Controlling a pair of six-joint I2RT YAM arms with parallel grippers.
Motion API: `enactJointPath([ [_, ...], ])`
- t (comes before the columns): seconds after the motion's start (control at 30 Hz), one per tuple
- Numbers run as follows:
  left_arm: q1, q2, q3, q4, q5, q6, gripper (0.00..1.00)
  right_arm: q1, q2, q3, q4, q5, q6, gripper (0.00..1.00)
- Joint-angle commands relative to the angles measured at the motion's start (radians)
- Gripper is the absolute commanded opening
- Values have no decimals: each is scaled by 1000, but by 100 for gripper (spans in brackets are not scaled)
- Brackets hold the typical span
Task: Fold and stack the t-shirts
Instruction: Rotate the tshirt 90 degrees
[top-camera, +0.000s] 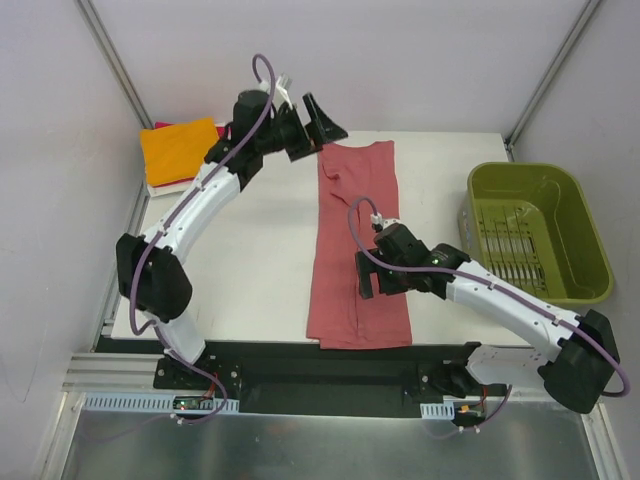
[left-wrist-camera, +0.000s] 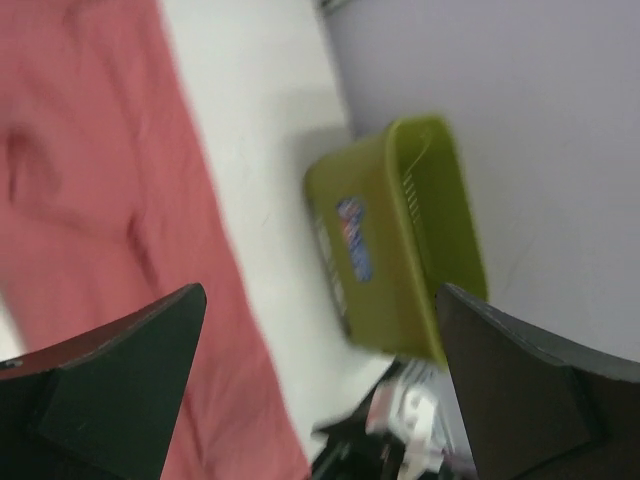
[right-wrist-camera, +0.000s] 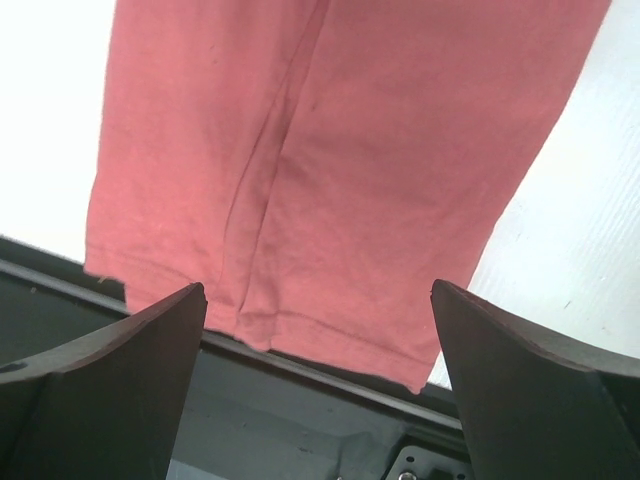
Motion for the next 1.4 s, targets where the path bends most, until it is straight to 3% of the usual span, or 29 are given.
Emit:
enactJointPath([
  [0.0, -39, -182, -318, -51, -84, 41, 99, -50, 90, 86, 7, 20, -36, 100],
  [0.23, -73, -500, -815, -54, -172, -26, 99, -121, 329, 221, 80, -53, -84, 100],
  [0.43, -76, -641, -1043, -72, -155, -94, 99, -159, 637, 413, 90, -75, -99, 100],
  [0.73, -76, -631, -1074, -111, -152, -123, 99, -216, 1044, 769, 25, -52, -113, 100],
  [0.9, -76, -611, -1046, -138, -152, -106, 99, -236, 1148, 985, -68, -30, -124, 99],
  [1.03, -76, -588, -1035, -161, -146, -94, 99, -231, 1090, 1053, -68, -85, -151, 100],
  [1.13, -76, -562, -1032, -167, -135, -94, 99, -230, 918, 1009, -47, -104, -160, 100],
  [1.37, -166, -474, -1003, -170, -129, -68, 99, -262, 469, 535, 105, -72, -88, 100],
])
